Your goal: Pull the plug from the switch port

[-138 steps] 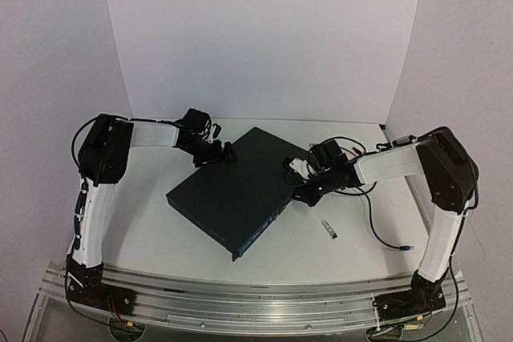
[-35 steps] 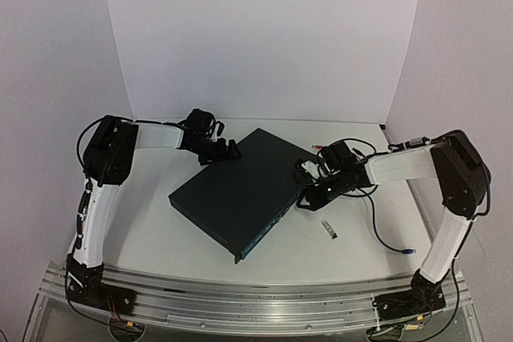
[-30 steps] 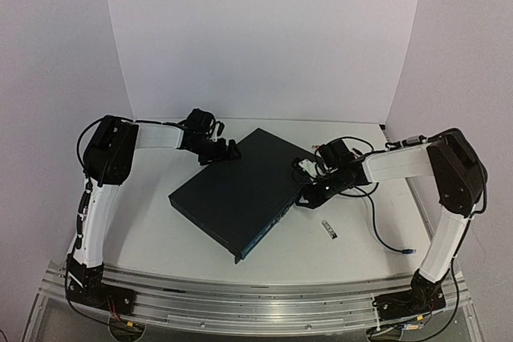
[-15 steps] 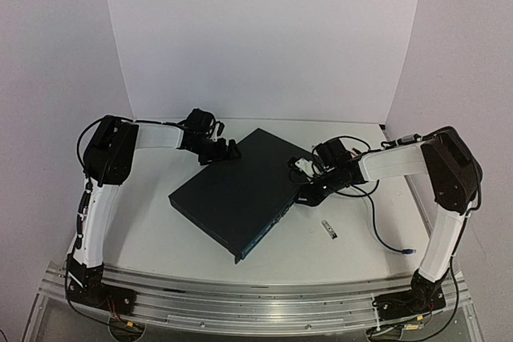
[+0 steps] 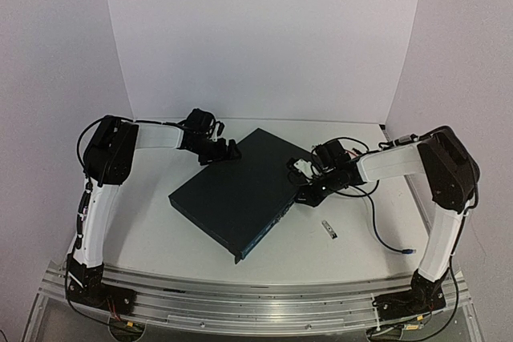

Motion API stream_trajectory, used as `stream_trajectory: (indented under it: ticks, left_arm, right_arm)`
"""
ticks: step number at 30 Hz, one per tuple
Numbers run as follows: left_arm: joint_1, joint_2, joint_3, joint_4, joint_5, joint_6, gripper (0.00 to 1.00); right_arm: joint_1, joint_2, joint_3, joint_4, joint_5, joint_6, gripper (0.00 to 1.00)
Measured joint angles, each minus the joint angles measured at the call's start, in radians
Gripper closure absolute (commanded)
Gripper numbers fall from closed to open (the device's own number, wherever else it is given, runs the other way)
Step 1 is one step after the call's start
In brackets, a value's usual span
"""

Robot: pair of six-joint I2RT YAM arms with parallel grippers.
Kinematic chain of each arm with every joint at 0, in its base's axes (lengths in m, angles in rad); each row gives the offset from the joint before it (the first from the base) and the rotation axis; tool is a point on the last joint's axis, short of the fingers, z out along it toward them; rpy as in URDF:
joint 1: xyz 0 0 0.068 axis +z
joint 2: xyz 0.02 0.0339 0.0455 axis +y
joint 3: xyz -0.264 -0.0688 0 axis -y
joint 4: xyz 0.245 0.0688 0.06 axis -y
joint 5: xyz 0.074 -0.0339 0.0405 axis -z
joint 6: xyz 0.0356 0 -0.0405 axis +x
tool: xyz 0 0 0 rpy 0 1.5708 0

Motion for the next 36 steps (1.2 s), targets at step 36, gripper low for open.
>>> stream_trajectory:
  ticks: [36]
  left_arm:
    - [0.000, 0.025, 0.034, 0.000, -0.014, 0.001, 0.03]
  right_arm:
    - [0.020, -0.021, -0.096, 0.142, 0.060, 0.090, 1.00]
